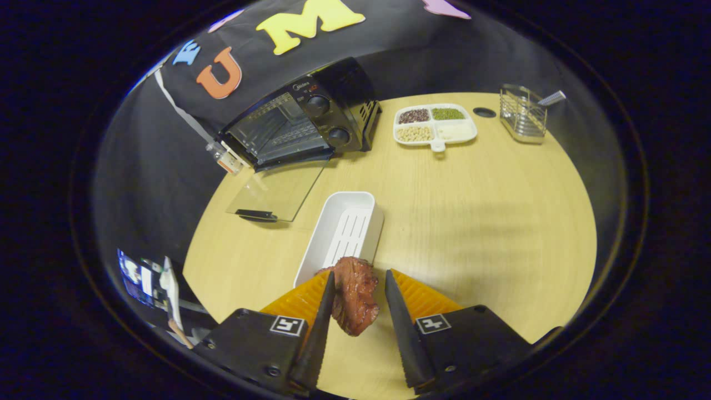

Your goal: Open the toaster oven, put the food inside, and close the toaster oven door.

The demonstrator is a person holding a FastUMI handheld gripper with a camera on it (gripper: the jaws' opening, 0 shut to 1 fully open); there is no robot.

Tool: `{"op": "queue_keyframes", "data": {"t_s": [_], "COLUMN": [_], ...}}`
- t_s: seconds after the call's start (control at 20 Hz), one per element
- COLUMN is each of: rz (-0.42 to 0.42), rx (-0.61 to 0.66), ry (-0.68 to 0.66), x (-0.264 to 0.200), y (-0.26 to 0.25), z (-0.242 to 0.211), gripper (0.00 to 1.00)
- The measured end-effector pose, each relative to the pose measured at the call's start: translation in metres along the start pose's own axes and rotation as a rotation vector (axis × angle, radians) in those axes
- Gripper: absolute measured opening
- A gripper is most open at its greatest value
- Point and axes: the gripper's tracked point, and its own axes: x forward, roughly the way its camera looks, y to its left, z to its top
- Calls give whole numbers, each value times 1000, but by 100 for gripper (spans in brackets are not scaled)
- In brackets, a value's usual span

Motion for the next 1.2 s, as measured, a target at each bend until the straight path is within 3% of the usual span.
{"op": "queue_keyframes", "data": {"t_s": [0.2,0.4,0.75,1.2], "rz": [109,148,188,296], "rx": [145,247,177,326], "ry": [42,73,9,-189], "x": [-5,-7,-33,-14], "y": [3,3,48,178], "z": [-1,1,22,63], "gripper": [32,19,14,13]}}
